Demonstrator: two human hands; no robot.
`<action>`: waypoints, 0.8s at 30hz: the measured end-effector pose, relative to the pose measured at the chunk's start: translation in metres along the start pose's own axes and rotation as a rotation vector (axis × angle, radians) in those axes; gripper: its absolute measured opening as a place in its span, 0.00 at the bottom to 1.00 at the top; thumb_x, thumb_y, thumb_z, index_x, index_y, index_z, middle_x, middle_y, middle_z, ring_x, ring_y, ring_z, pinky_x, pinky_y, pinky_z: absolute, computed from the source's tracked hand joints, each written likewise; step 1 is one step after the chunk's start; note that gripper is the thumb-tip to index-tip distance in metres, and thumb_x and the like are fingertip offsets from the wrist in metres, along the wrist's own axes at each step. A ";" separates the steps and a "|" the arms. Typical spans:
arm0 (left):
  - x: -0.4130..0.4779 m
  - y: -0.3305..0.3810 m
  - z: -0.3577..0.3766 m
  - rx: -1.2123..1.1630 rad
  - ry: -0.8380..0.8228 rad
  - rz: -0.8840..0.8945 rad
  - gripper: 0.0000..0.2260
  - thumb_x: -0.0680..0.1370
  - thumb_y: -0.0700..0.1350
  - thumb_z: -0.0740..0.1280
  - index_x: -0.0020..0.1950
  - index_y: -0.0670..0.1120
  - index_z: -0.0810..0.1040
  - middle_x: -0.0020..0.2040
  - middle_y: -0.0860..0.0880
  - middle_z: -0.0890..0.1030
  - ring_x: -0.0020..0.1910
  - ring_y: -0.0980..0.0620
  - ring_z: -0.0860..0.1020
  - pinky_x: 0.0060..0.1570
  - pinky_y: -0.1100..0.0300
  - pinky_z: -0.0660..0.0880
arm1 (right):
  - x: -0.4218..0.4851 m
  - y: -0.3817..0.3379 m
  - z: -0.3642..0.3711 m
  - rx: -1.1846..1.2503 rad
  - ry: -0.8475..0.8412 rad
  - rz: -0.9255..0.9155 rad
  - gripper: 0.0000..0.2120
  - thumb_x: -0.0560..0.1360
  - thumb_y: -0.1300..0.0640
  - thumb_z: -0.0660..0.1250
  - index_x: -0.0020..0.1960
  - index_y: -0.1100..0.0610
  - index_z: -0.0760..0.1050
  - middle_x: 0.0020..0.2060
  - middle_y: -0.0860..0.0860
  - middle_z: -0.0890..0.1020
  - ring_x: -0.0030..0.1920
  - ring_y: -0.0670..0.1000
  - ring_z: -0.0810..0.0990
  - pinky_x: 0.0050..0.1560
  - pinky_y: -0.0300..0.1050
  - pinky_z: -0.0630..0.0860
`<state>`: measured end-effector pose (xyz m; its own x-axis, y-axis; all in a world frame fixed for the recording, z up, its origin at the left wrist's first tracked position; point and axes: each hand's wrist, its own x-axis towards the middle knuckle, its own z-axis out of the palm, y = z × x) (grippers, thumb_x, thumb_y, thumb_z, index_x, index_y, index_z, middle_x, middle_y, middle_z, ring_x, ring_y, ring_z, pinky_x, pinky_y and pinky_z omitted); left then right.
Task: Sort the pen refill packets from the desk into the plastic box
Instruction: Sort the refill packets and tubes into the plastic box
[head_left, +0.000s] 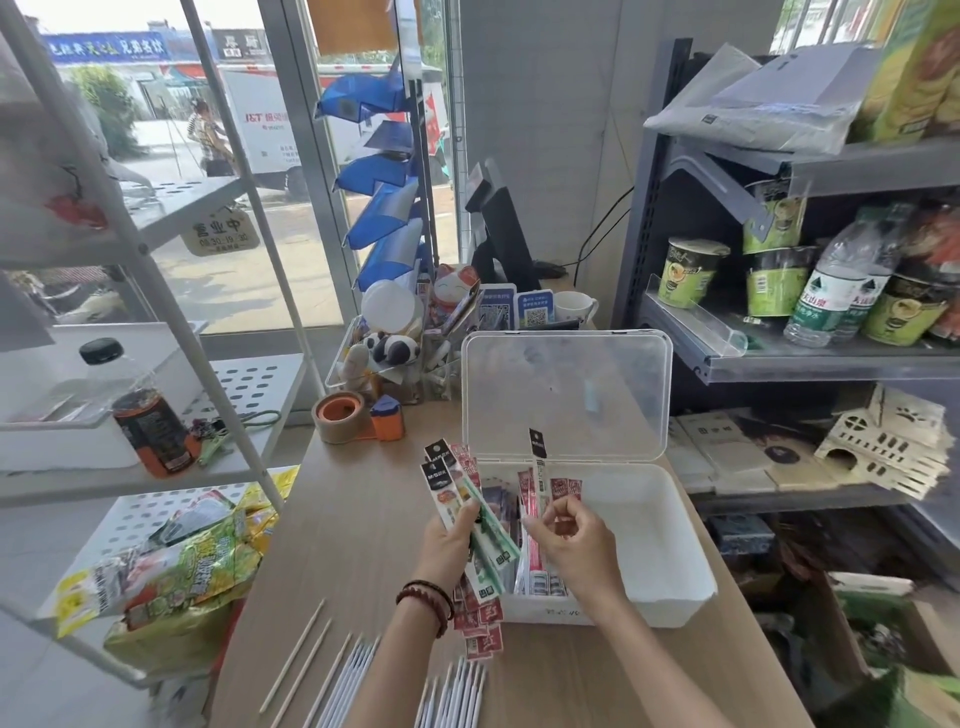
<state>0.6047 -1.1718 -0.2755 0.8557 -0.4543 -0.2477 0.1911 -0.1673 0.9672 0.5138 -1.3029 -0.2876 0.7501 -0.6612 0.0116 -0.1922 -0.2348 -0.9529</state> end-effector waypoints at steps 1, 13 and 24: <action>-0.001 0.001 0.000 -0.002 0.002 -0.008 0.11 0.81 0.47 0.59 0.47 0.42 0.76 0.37 0.49 0.79 0.31 0.56 0.77 0.28 0.70 0.73 | 0.001 0.001 0.000 -0.021 0.005 0.000 0.10 0.70 0.53 0.75 0.39 0.55 0.75 0.39 0.51 0.81 0.37 0.47 0.78 0.36 0.34 0.73; -0.016 0.006 -0.002 0.028 -0.009 0.070 0.08 0.79 0.45 0.62 0.46 0.42 0.77 0.38 0.46 0.81 0.28 0.59 0.79 0.28 0.68 0.74 | 0.000 -0.004 -0.001 0.015 0.093 -0.003 0.06 0.75 0.57 0.71 0.47 0.47 0.77 0.43 0.42 0.83 0.45 0.39 0.81 0.41 0.28 0.75; -0.022 0.004 0.015 0.088 -0.022 0.086 0.09 0.78 0.47 0.64 0.53 0.44 0.79 0.44 0.51 0.84 0.39 0.61 0.82 0.36 0.69 0.75 | 0.003 0.010 -0.019 -0.199 -0.124 0.010 0.12 0.74 0.56 0.72 0.57 0.48 0.79 0.43 0.44 0.81 0.44 0.39 0.79 0.41 0.25 0.73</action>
<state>0.5791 -1.1754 -0.2666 0.8564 -0.4889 -0.1659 0.0737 -0.2023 0.9765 0.5025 -1.3207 -0.2918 0.8172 -0.5744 -0.0469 -0.3119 -0.3724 -0.8741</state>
